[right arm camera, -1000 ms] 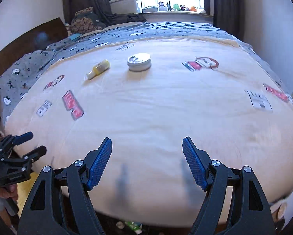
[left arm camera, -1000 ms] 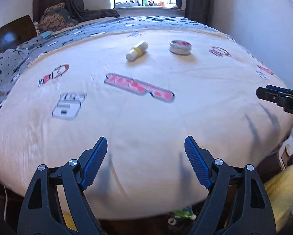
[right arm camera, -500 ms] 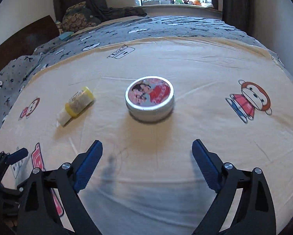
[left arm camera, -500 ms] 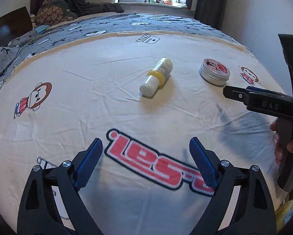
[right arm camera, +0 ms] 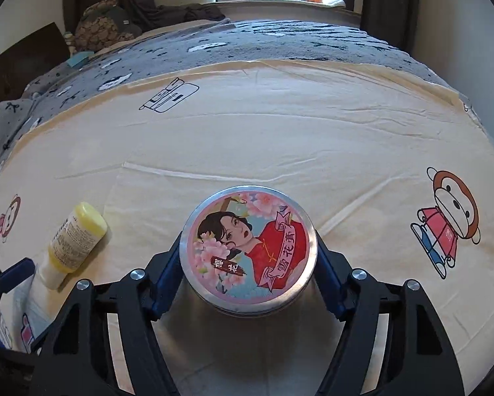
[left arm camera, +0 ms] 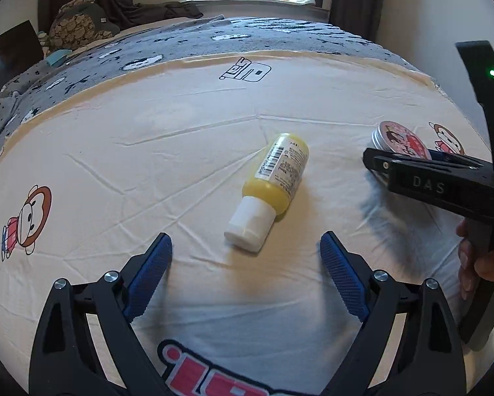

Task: Collect trash
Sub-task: 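Grasp the round tin with the right tool while the left tool grasps the yellow bottle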

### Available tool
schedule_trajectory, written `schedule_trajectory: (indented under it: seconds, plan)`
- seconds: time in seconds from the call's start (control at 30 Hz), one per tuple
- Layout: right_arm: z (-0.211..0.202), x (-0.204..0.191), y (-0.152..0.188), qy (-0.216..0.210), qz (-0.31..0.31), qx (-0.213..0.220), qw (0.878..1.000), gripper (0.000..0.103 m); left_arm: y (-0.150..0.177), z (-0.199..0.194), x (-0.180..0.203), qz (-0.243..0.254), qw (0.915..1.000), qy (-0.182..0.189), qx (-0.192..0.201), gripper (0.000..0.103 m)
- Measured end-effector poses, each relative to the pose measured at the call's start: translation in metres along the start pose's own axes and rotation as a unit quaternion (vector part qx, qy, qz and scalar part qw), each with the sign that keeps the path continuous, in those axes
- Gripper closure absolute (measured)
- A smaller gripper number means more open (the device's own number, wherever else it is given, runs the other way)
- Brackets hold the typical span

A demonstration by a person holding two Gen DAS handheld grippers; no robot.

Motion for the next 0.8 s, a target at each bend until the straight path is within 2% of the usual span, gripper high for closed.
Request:
schedule_trajectory:
  seconds: [0.13, 0.27, 0.33, 0.4, 0.47, 0.6, 0.8]
  plan:
    - [-0.004, 0.014, 0.003, -0.008, 0.007, -0.005, 1.000, 0.032, -0.016, 0.013, 0.000, -0.001, 1.0000, -0.004, 0.001, 0.017]
    - [-0.012, 0.033, 0.012, 0.006, 0.001, -0.011, 1.000, 0.032, -0.030, 0.026, 0.006, 0.001, 1.0000, 0.000, 0.000, 0.019]
    - [-0.018, 0.042, 0.019, 0.008, 0.000, -0.019, 1.000, 0.032, -0.034, 0.032, 0.011, 0.005, 1.0000, 0.003, -0.002, 0.029]
    - [-0.023, 0.048, 0.026, 0.006, -0.004, -0.021, 1.000, 0.032, -0.036, 0.033, 0.017, 0.016, 0.9998, 0.005, -0.005, 0.052]
    - [-0.029, 0.053, 0.032, 0.005, -0.010, -0.020, 1.000, 0.032, -0.036, 0.031, 0.024, 0.028, 0.9996, 0.001, -0.008, 0.064]
    - [-0.045, 0.057, 0.043, -0.006, -0.017, -0.017, 1.000, 0.032, -0.031, 0.021, 0.029, 0.036, 0.9993, -0.005, -0.011, 0.069]
    - [-0.084, 0.063, 0.055, -0.018, -0.019, 0.005, 1.000, 0.032, -0.007, -0.026, 0.044, 0.029, 0.9996, 0.004, 0.001, 0.072]
Point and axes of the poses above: each gripper's, at about its wrist camera, not at the fingertips, and z roughly the way its jaws point, x to its right, y to its underside, the point moved 7 cm from there along z, roughly the way its jaws point, and after that the axes turned 9 degrees about y, right-handed, at the moved point
